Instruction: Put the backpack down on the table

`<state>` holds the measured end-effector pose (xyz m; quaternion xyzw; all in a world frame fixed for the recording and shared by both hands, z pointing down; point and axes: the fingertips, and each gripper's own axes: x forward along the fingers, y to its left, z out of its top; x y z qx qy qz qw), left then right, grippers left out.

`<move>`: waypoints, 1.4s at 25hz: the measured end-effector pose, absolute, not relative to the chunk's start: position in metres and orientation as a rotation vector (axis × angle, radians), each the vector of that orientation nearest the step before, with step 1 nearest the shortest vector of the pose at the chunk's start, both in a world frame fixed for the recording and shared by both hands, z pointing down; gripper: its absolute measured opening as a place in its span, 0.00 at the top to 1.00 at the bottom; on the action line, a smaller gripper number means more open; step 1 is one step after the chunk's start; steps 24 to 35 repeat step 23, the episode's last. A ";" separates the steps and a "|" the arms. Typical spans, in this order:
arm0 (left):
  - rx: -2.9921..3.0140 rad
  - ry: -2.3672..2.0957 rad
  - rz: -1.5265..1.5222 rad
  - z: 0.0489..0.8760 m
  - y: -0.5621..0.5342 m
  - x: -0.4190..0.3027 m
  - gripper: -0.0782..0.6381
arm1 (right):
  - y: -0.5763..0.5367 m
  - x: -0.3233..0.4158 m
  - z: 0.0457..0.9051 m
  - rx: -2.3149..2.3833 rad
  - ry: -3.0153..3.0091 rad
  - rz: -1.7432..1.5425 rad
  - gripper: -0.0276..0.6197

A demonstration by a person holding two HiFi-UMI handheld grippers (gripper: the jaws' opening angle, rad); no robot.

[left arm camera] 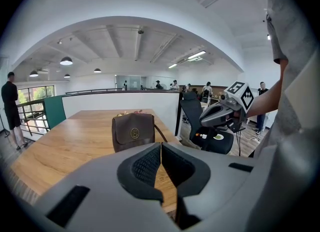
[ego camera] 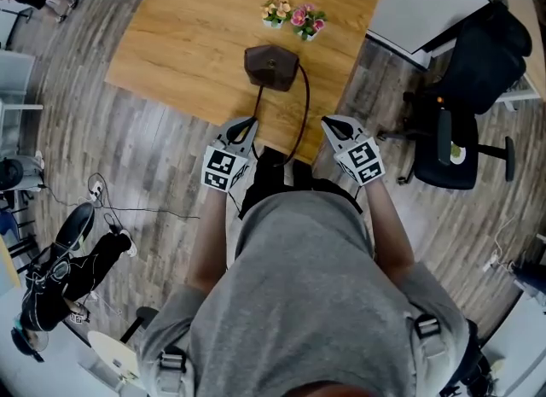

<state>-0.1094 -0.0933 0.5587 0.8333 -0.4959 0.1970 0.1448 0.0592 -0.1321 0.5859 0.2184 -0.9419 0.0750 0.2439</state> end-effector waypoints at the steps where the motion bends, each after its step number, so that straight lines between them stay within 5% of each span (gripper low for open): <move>1: 2.398 -1.435 0.568 0.558 -0.092 -0.109 0.86 | -0.132 0.060 0.585 0.592 -2.575 0.203 0.95; 35: 2.369 -1.475 0.589 0.556 -0.087 -0.085 0.86 | -0.133 0.080 0.587 0.526 -2.593 0.196 0.95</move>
